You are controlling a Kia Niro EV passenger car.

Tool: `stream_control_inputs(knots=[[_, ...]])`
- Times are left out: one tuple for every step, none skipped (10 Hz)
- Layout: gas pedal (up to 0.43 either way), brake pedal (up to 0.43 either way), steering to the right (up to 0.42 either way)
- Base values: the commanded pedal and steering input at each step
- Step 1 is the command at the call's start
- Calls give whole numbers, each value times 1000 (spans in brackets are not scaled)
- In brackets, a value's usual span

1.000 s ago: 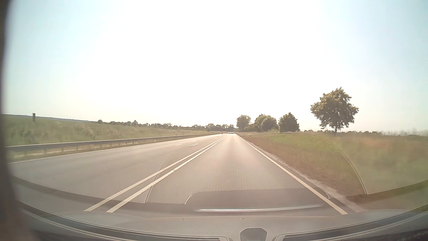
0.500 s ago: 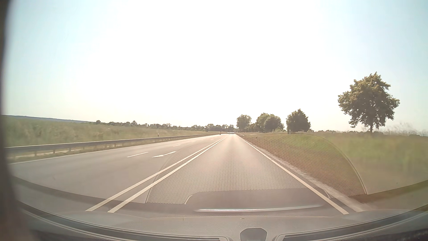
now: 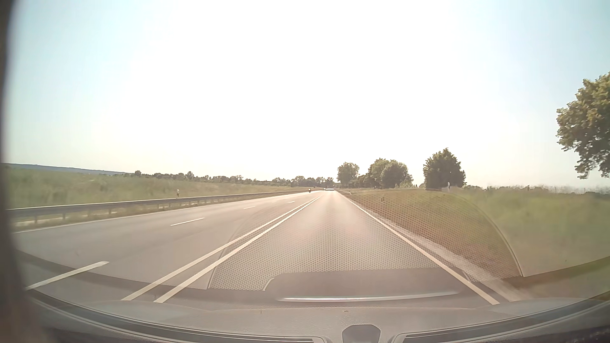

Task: Follow the waypoints while adhering to traffic rules and regulations

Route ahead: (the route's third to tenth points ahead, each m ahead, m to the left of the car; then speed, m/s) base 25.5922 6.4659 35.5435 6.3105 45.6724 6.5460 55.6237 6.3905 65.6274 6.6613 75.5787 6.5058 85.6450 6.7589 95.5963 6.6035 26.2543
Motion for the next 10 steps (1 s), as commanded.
stream_control_inputs(knots=[[461,6,4],[461,6,4],[461,6,4],[461,6,4],[461,6,4],[461,6,4],[461,6,4],[461,6,4],[461,6,4],[461,6,4]])
